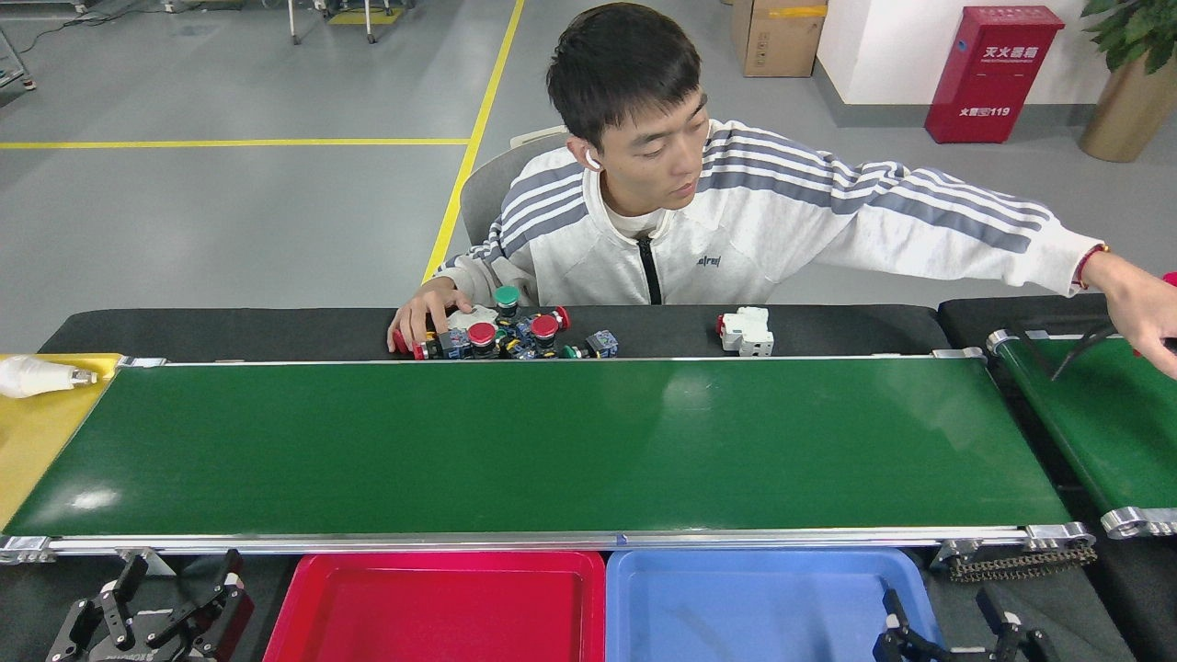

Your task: Pick switch part from conveyor to tray

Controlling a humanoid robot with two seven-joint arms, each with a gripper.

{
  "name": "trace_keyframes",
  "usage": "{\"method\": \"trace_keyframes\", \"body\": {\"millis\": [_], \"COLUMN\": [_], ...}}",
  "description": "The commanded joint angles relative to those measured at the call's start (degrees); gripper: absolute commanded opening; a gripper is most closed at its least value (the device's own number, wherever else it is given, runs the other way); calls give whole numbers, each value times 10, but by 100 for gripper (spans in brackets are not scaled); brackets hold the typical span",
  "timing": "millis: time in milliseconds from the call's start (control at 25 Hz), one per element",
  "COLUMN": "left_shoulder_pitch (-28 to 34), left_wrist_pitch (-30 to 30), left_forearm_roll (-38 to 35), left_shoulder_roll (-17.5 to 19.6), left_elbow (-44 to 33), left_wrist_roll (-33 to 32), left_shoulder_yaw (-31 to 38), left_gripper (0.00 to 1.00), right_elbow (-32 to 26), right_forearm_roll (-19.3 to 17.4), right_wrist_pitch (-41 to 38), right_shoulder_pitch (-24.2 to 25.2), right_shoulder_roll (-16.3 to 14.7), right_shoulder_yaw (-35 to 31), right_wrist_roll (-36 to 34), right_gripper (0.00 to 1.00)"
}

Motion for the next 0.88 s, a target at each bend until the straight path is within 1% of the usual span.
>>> {"method": "trace_keyframes", "body": {"millis": [0,80,240,401,521,841], "left_shoulder_pitch": [-1,-2,-6,-6,-6,-7], "left_wrist_pitch": [-2,-2,-1,-1,-1,-1], "left_forearm_roll": [2,2,4,4,4,5], "left_shoulder_roll": [5,6,4,4,4,5], "left_elbow": [-7,-7,-7,-6,-6,-7], "left_wrist_roll": [2,4,4,3,4,4], "left_shoulder_yaw": [2,2,5,5,5,6], "left_gripper": [100,100,100,100,100,100], "right_elbow": [-9,-9,-9,-9,-9,-9], "right_forearm_roll": [1,2,22,39,41,41], "right_wrist_pitch": [-8,-6,-3,22,25,25], "right_shoulder_pitch": [-10,-12,-18,-25,-36,-36], "right_shoulder_roll": [-3,-4,0,-2,1,-2], "right_shoulder_yaw": [0,0,0,0,0,0], "right_wrist_roll": [-26,-32,-32,-35,-52,-56], "right_gripper": [96,95,94,94,96,98]}}
